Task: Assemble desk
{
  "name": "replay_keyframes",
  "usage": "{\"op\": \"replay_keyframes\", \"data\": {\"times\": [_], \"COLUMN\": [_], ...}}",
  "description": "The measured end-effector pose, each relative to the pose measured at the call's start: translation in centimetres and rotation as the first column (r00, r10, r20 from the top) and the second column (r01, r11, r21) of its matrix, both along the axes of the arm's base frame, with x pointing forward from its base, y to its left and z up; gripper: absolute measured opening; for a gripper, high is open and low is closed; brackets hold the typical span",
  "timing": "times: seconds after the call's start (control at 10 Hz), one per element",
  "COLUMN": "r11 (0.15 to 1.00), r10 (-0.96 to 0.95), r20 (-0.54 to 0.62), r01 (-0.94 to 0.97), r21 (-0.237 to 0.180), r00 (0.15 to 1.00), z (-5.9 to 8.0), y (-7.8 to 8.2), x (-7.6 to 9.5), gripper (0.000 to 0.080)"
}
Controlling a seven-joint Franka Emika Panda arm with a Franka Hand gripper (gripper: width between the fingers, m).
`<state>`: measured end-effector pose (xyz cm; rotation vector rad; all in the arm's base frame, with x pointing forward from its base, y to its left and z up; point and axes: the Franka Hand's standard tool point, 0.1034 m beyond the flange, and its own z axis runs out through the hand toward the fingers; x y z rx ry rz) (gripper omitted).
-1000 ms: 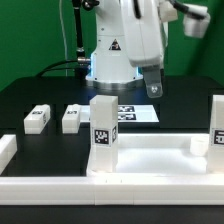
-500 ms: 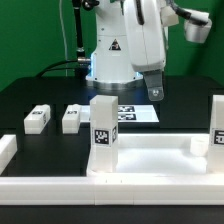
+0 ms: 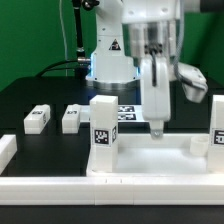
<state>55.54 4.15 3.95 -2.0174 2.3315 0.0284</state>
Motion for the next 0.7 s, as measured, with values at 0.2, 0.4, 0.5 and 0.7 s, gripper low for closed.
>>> {"op": "replay_keyframes", "data": {"times": [0.2,0.4,0.5,0.7], "r11": [1.0,1.0,1.0,1.0], "r10": [-0.005,0.002,-0.001,-0.005], "r20": [0.022,0.012,-0.001,-0.03], "r01": [0.006,-0.002,0.001,0.005], "r21": [-0.02,-0.015,-0.007,0.008], "r00": [1.0,1.0,1.0,1.0], "z": [-1.7,-2.6,-2.7,-2.5], "y": [0.7,0.4,0.3,0.2], "x": [-0.8,-1.5,-1.8,-1.7], "gripper": [0.0649,0.0649,0.0649,0.0649]}}
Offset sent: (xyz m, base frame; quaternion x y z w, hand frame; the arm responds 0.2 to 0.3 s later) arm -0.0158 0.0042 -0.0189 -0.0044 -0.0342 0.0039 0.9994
